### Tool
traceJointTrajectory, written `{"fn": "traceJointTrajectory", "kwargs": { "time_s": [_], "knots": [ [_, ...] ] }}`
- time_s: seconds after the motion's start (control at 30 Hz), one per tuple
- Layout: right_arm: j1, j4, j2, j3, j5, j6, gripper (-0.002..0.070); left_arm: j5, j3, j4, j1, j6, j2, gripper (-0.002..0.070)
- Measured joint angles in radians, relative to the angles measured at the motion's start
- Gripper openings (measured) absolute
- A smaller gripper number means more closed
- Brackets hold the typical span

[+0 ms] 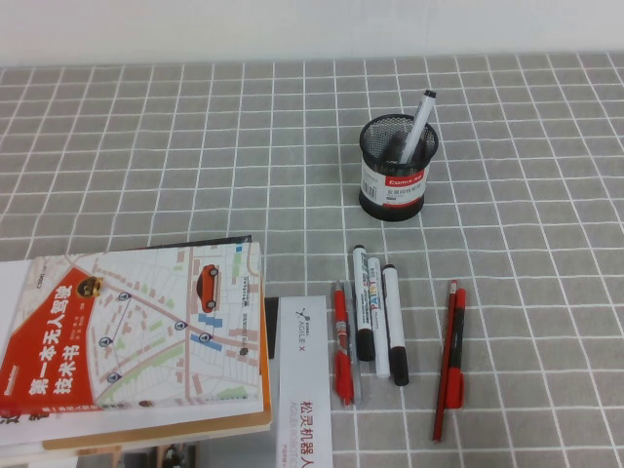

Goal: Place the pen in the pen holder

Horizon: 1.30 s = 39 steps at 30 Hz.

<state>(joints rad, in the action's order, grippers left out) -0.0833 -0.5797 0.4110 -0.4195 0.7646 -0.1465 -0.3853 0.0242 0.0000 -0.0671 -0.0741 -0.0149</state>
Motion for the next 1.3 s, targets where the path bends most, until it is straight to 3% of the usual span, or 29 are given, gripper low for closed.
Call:
{"fn": "traceJointTrajectory", "kwargs": {
  "time_s": [0.17, 0.47, 0.83, 1.3],
  "knots": [
    [0.000, 0.118, 0.268, -0.183, 0.165, -0.003, -0.0013, 0.000, 0.000, 0.000, 0.000, 0.000, 0.000, -0.0003],
    [-0.012, 0.144, 0.594, -0.399, 0.304, -0.005, -0.0013, 0.000, 0.000, 0.000, 0.000, 0.000, 0.000, -0.0003],
    [-0.300, 0.600, 0.921, -0.647, 0.417, 0.335, -0.0013, 0.000, 0.000, 0.000, 0.000, 0.000, 0.000, -0.0003],
    [-0.419, 0.645, 1.373, -1.042, 0.452, 0.379, -0.0013, 0.000, 0.000, 0.000, 0.000, 0.000, 0.000, -0.0003]
  ]
}}
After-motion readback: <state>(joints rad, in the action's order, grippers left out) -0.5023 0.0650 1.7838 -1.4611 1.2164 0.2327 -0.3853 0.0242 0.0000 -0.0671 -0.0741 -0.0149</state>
